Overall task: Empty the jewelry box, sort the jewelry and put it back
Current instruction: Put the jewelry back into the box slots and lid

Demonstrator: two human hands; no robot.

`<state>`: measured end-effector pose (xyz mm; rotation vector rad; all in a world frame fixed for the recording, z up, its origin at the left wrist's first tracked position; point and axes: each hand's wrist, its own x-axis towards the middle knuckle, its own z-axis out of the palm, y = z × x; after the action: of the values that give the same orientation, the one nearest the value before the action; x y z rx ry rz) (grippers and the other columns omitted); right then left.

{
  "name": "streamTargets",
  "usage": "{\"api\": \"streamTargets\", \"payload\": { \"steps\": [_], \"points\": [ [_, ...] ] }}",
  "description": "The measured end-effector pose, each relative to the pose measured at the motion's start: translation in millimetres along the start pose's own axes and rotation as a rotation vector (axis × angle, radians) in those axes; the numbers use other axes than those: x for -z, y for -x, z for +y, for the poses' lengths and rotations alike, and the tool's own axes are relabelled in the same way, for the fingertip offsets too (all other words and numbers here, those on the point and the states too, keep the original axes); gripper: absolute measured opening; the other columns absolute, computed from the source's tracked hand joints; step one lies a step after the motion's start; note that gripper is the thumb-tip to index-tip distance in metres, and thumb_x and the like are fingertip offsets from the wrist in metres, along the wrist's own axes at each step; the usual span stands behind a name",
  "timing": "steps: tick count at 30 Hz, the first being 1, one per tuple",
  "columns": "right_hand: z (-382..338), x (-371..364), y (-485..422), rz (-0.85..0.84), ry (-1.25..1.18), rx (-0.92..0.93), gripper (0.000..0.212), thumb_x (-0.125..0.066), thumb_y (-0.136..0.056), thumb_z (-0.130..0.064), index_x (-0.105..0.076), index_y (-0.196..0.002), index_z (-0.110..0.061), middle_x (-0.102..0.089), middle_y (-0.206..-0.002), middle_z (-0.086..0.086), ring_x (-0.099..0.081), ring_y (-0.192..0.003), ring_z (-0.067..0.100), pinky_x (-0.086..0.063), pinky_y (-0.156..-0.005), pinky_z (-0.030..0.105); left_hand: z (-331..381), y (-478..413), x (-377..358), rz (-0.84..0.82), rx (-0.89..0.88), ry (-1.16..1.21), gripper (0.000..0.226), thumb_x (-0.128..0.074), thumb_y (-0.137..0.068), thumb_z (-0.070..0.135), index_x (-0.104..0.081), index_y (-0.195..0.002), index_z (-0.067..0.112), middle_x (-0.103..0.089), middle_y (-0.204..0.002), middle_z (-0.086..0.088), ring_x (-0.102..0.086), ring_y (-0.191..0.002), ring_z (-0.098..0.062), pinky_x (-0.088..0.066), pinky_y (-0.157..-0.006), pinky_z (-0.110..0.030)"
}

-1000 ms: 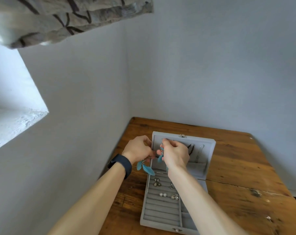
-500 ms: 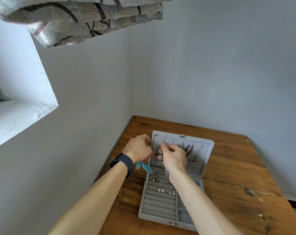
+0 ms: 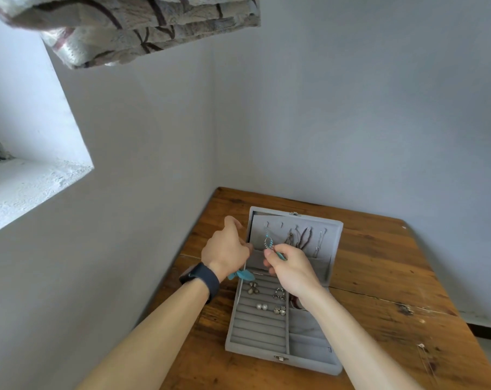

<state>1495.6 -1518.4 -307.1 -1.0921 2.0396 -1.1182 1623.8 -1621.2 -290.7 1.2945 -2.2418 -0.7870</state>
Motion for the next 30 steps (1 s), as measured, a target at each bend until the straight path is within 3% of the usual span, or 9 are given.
{"api": "streamTargets", "payload": {
  "steps": [2,4,7,9,13,15,19,25,30],
  "points": [
    [2,4,-2,0.012,0.064,0.034,0.01,-0.05,-0.102,-0.033,-0.057,-0.096,-0.035,-0.07,-0.093,-0.014,-0.067,-0.087,0.008,-0.055,-0.081,0.03,-1,14,-4,0.087,-0.145,-0.092,0.029,-0.063,-0.095,0.028,-0.038,-0.11,0.028,-0.067,-0.089,0.008,-0.066,-0.073,-0.013,-0.058,-0.063,-0.038],
    [3,7,-2,0.039,0.105,0.051,0.01,-0.049,-0.103,-0.031,-0.05,-0.112,-0.036,-0.069,-0.099,-0.015,-0.067,-0.089,0.008,-0.053,-0.075,0.026,-1,26,-8,0.063,-0.283,-0.224,0.022,-0.056,-0.098,0.027,-0.039,-0.111,0.028,-0.069,-0.096,0.006,-0.067,-0.077,-0.017,-0.058,-0.062,-0.039],
    [5,10,-4,0.096,0.183,0.065,0.013,-0.048,-0.104,-0.03,-0.046,-0.116,-0.034,-0.067,-0.096,-0.019,-0.066,-0.082,0.004,-0.047,-0.06,0.019,2,29,-16,-0.038,-0.347,-0.453,0.041,-0.054,-0.098,0.023,-0.037,-0.134,0.032,-0.07,-0.1,0.001,-0.068,-0.083,-0.024,-0.056,-0.063,-0.036],
    [7,11,-4,0.111,0.218,0.079,0.009,-0.047,-0.104,-0.031,-0.05,-0.112,-0.032,-0.067,-0.092,-0.021,-0.066,-0.08,0.004,-0.049,-0.059,0.019,6,24,-19,-0.067,-0.322,-0.549,0.052,-0.055,-0.096,0.019,-0.034,-0.143,0.031,-0.07,-0.102,-0.004,-0.069,-0.085,-0.027,-0.05,-0.06,-0.034],
    [7,13,-4,0.127,0.276,0.116,0.019,-0.044,-0.105,-0.029,-0.059,-0.117,-0.026,-0.071,-0.097,-0.012,-0.066,-0.083,0.01,-0.05,-0.067,0.024,11,15,-22,-0.079,-0.289,-0.621,0.048,-0.057,-0.094,0.016,-0.042,-0.138,0.024,-0.068,-0.102,-0.006,-0.068,-0.086,-0.028,-0.04,-0.058,-0.032],
    [7,15,-6,0.127,0.33,0.14,0.025,-0.041,-0.106,-0.026,-0.061,-0.12,-0.021,-0.071,-0.108,-0.004,-0.064,-0.093,0.016,-0.049,-0.078,0.028,13,13,-21,-0.089,-0.282,-0.644,0.036,-0.058,-0.094,0.017,-0.05,-0.129,0.021,-0.068,-0.101,-0.006,-0.067,-0.086,-0.027,-0.039,-0.057,-0.032],
    [8,14,-9,0.115,0.381,0.15,0.035,-0.038,-0.106,-0.019,-0.058,-0.134,-0.013,-0.061,-0.128,0.005,-0.055,-0.119,0.021,-0.037,-0.093,0.023,10,12,-20,-0.114,-0.271,-0.63,0.022,-0.057,-0.094,0.016,-0.054,-0.115,0.018,-0.067,-0.101,-0.007,-0.066,-0.085,-0.027,-0.038,-0.056,-0.032],
    [8,10,-12,0.128,0.38,0.143,0.04,-0.035,-0.107,-0.026,-0.057,-0.136,-0.011,-0.058,-0.128,0.009,-0.053,-0.122,0.025,-0.034,-0.094,0.026,0,13,-17,-0.126,-0.323,-0.568,0.033,-0.053,-0.096,0.013,-0.054,-0.126,0.026,-0.067,-0.107,-0.006,-0.066,-0.09,-0.028,-0.043,-0.06,-0.032],
    [6,6,-9,0.143,0.435,0.167,0.042,-0.036,-0.107,-0.024,-0.048,-0.145,-0.01,-0.052,-0.14,0.01,-0.05,-0.13,0.026,-0.037,-0.104,0.031,-4,15,-14,-0.121,-0.34,-0.531,0.034,-0.051,-0.097,0.013,-0.053,-0.129,0.026,-0.067,-0.106,-0.006,-0.065,-0.087,-0.026,-0.041,-0.06,-0.032]
  ]
}}
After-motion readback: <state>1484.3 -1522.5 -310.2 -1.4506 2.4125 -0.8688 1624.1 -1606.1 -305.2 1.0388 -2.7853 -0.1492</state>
